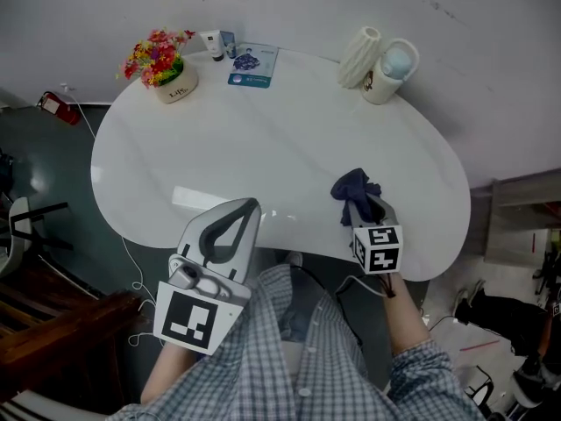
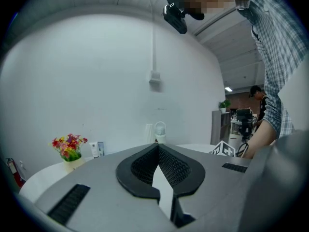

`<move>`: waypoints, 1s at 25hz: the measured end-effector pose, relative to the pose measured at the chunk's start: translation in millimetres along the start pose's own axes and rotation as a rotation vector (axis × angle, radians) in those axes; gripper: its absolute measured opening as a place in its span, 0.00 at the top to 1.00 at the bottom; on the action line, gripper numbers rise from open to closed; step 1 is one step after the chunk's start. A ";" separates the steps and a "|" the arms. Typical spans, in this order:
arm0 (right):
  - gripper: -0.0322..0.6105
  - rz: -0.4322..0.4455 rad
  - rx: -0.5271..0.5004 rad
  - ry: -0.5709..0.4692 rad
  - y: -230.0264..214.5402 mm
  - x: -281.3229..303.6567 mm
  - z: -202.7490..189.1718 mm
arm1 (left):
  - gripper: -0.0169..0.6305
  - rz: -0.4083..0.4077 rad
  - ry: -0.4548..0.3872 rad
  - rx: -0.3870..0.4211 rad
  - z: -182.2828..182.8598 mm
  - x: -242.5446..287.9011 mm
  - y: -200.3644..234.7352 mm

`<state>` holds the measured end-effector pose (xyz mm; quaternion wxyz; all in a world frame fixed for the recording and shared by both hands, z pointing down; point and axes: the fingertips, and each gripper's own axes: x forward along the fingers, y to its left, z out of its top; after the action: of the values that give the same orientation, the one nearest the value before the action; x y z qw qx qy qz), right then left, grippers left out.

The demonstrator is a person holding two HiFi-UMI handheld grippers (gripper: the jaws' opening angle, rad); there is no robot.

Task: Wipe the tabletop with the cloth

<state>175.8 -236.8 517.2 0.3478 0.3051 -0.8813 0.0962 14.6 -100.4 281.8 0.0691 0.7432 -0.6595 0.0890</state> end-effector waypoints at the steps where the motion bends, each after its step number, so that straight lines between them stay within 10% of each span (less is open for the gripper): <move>1: 0.79 0.006 0.003 0.002 2.9 -5.3 -5.2 | 0.97 -0.004 -0.006 0.001 0.9 1.2 -3.4; 25: 0.79 0.150 0.062 0.066 59.5 -105.8 -89.4 | 0.97 -0.033 -0.072 0.034 13.6 17.2 -40.1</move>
<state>249.8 -105.6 514.8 0.3589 0.2454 -0.8863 0.1596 56.9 -115.3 273.0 0.0342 0.7578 -0.6476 0.0725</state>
